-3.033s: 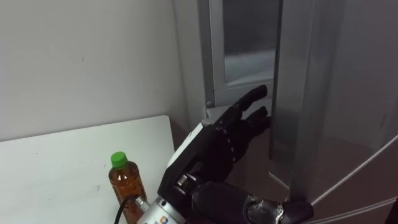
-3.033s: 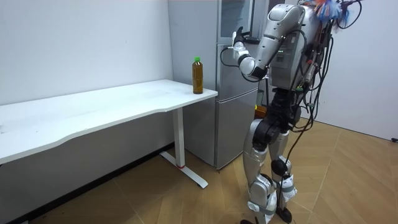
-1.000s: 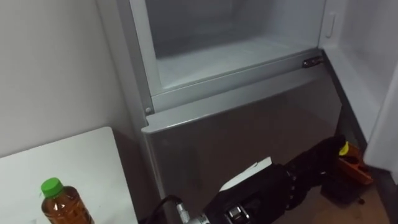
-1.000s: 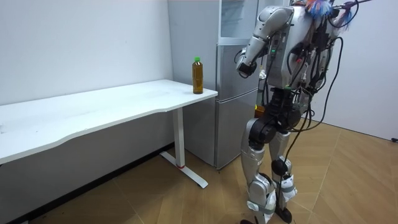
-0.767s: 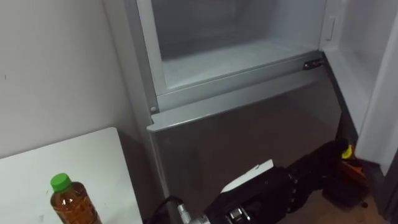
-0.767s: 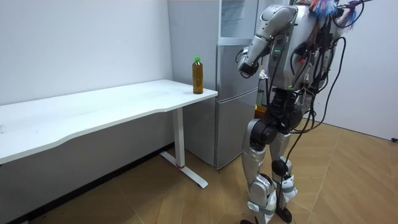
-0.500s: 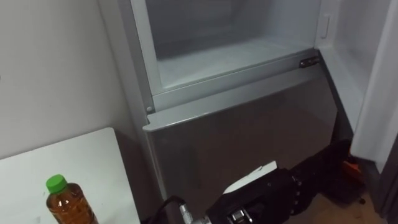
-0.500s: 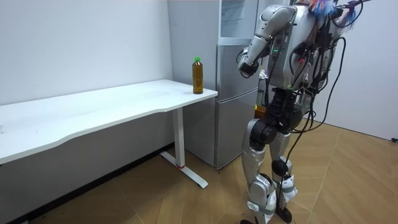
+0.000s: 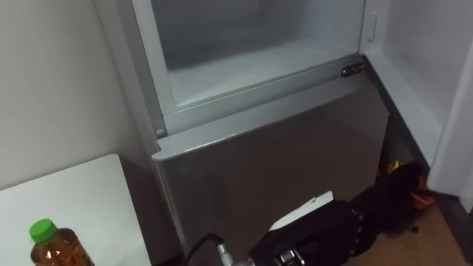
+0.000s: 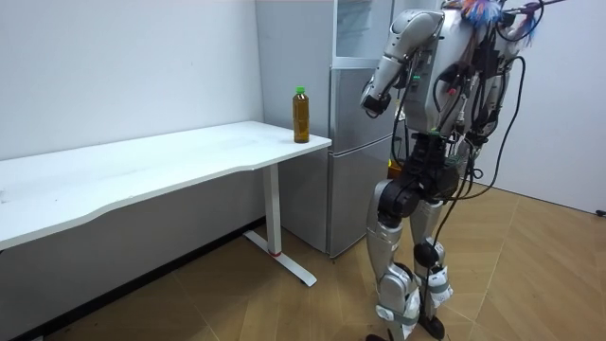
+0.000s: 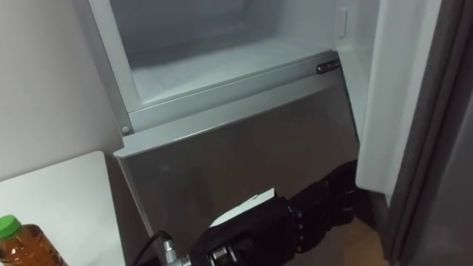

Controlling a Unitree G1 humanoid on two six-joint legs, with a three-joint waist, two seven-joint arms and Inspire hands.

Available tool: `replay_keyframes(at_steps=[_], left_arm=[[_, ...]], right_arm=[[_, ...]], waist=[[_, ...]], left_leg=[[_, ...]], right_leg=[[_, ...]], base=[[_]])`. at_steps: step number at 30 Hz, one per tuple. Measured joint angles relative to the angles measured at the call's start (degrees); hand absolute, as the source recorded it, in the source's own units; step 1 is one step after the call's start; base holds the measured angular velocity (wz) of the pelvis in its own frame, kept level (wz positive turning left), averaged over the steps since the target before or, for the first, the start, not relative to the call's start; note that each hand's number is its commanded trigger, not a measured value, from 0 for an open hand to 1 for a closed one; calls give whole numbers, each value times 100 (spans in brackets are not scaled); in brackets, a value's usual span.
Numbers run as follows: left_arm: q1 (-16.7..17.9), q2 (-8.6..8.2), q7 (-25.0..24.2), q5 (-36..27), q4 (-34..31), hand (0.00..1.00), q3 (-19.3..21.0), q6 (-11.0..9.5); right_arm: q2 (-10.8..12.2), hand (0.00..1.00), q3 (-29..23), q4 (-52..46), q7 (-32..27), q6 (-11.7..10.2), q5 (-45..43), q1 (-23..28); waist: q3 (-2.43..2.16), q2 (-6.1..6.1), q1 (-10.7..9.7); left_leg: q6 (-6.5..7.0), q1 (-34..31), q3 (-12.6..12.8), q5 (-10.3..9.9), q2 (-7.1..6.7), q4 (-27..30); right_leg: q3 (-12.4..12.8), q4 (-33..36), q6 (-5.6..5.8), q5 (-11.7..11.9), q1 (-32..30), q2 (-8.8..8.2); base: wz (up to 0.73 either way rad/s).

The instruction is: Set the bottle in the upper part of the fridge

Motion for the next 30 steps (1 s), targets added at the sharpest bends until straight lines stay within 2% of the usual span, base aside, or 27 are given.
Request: replay_keyframes(at_steps=[8, 13, 19, 23, 25, 30], left_arm=[[-8, -170, 20, 126, 32, 0, -30, 0], [-351, -190, 52, 126, 271, 0, -161, -1], [-477, -197, 48, 126, 304, 0, -376, -1], [-603, -199, 49, 122, 320, 0, -550, 0], [-643, -200, 40, 124, 321, 0, -586, 0], [-812, -249, 3, 279, 533, 0, -590, 1]], right_arm=[[0, 0, -7, -2, -16, -58, 5, 1], [0, 0, -7, 6, -87, -49, 137, 8], [-49, 0, -13, 27, -146, -38, 190, 12], [-126, 0, -12, 21, -194, -26, 190, 41], [-194, 0, -18, 21, -260, 55, 176, 61], [-183, 0, -15, 23, -315, 94, 176, 109]], waist=[[5, -3, -116], [16, -13, -130], [26, 4, -187], [23, 8, -316], [15, 21, -397], [10, 33, -519]], left_leg=[[0, 23, 120, 0, 10, 6], [0, 63, 245, 0, 18, -3], [-1, 90, 389, -1, 32, -4], [-1, 91, 410, -1, 31, -4], [-1, 87, 417, -1, 31, -4], [-1, 82, 399, -1, 48, -5]], right_leg=[[72, 22, -10, 6, -42, 7], [186, 29, -12, 8, -80, 19], [319, 20, -13, 9, -109, 40], [361, 23, -15, 10, -110, 42], [425, 21, -16, 10, -136, 54], [473, 26, -42, 26, -177, 73]], base=[[-6], [-11], [-11], [-9], [-15], [-11]])
